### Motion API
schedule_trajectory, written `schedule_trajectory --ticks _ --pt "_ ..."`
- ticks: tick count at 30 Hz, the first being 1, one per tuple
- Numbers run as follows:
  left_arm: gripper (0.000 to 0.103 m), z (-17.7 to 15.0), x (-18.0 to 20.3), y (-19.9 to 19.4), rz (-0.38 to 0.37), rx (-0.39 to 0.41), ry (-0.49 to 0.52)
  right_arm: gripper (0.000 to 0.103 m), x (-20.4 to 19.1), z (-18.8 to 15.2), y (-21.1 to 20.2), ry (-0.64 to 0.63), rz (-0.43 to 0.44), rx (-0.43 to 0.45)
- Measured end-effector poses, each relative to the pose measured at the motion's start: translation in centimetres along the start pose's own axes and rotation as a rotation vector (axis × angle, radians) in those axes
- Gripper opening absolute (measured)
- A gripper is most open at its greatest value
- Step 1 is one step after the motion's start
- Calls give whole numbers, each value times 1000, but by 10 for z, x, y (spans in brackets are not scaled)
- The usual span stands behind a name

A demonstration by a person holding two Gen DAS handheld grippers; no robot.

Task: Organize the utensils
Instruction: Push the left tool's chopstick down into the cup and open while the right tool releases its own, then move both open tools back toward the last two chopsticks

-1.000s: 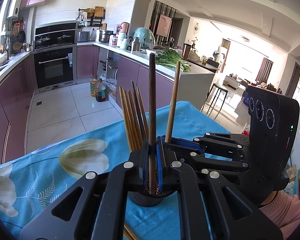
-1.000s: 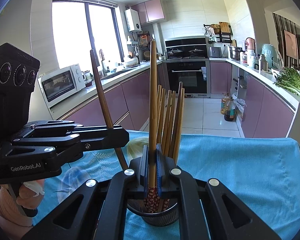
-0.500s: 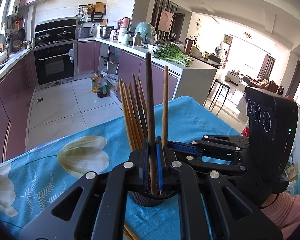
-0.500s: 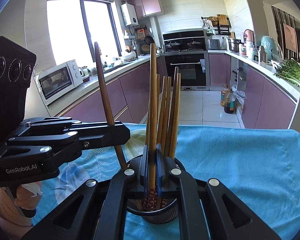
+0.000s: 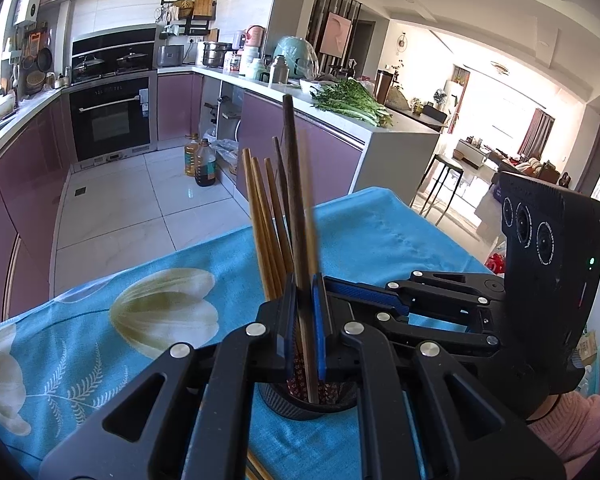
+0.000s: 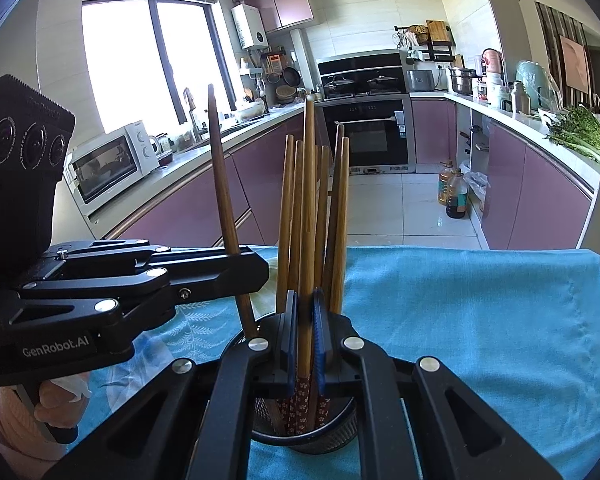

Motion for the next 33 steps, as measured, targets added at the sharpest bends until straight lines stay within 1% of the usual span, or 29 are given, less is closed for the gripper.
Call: schedule_trajectory --ticks 8,12,17,19,21,23,24,25,30,32,33 --pt "8 -6 -2 8 -12 -14 0 8 3 -3 -5 15 -1 7" --pt "8 -10 -4 7 -12 -12 -10 14 5 -5 -9 17 -6 13" --pt "9 -22 -8 -1 10 3 -22 15 5 -10 -14 17 3 12" --pt "13 -27 -9 -6 21 8 -27 19 3 -12 -17 14 11 11" --pt "15 -33 -10 -13 34 7 -34 20 0 -14 -21 6 22 12" --pt "19 -38 -10 -19 45 17 -40 21 -4 -18 -26 -7 35 10" --pt "25 -41 -11 -23 60 19 -42 22 -6 -20 -29 -12 42 10" --pt "29 -45 -11 -28 88 23 -37 24 -10 -23 -33 -21 53 9" --pt "38 -67 -15 -45 157 19 -33 32 -30 -38 -44 -83 101 -7" --pt "43 -77 -18 -49 184 7 -37 35 -39 -49 -43 -108 119 -33" --pt "48 -84 -20 -50 202 -3 -39 38 -42 -54 -42 -118 122 -45"
Point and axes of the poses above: each gripper's, at about its wrist camera, not at the fingertips, and y roughly the way its jaws point, x to its right, z to its top, the point moved 5 cm from there along y, roughly the way its jaws point, and after that the axes turned 13 degrees about y, right-handed, at the moved point
